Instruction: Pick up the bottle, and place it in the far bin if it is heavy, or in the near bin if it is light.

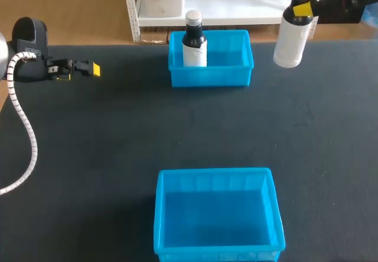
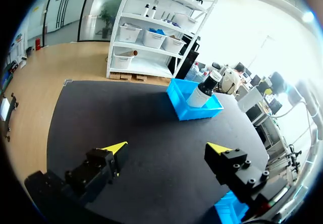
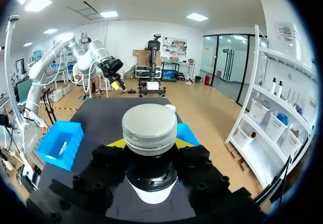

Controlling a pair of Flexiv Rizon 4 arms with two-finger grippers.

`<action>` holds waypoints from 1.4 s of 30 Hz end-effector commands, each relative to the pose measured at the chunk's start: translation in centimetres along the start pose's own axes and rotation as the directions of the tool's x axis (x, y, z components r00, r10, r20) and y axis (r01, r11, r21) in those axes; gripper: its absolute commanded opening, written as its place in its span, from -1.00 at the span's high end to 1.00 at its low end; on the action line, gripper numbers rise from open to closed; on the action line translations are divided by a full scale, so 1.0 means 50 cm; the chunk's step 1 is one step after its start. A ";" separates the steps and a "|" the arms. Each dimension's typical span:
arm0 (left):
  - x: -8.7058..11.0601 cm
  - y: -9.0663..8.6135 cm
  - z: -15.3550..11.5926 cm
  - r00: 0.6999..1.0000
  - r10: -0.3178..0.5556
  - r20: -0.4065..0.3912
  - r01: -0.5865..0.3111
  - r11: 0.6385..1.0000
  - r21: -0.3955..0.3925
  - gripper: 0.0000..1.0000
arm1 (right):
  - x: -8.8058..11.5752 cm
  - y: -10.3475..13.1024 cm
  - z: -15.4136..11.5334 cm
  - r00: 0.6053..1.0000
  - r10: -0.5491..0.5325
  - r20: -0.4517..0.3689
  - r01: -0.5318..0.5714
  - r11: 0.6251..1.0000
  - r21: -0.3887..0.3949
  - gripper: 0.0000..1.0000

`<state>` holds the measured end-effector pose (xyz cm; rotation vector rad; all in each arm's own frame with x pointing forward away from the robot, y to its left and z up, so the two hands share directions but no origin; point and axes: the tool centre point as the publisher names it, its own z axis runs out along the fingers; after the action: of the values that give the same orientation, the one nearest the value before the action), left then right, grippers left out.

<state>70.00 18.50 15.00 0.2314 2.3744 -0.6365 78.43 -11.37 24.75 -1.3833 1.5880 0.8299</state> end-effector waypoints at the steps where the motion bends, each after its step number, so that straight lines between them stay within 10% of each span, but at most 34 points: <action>1: 0.000 0.000 0.000 1.000 0.000 0.000 0.000 1.000 0.000 -1.00 | -0.005 0.024 -0.019 1.000 -0.002 -0.002 0.002 1.000 0.027 1.00; 42: 0.000 0.000 0.000 1.000 0.000 0.000 0.000 1.000 0.000 -1.00 | -0.046 -0.081 0.031 1.000 -0.016 -0.024 0.016 1.000 -0.017 1.00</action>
<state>70.00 18.50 15.00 0.2314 2.3744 -0.6365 81.28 -10.24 26.22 -1.3944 1.5937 0.7909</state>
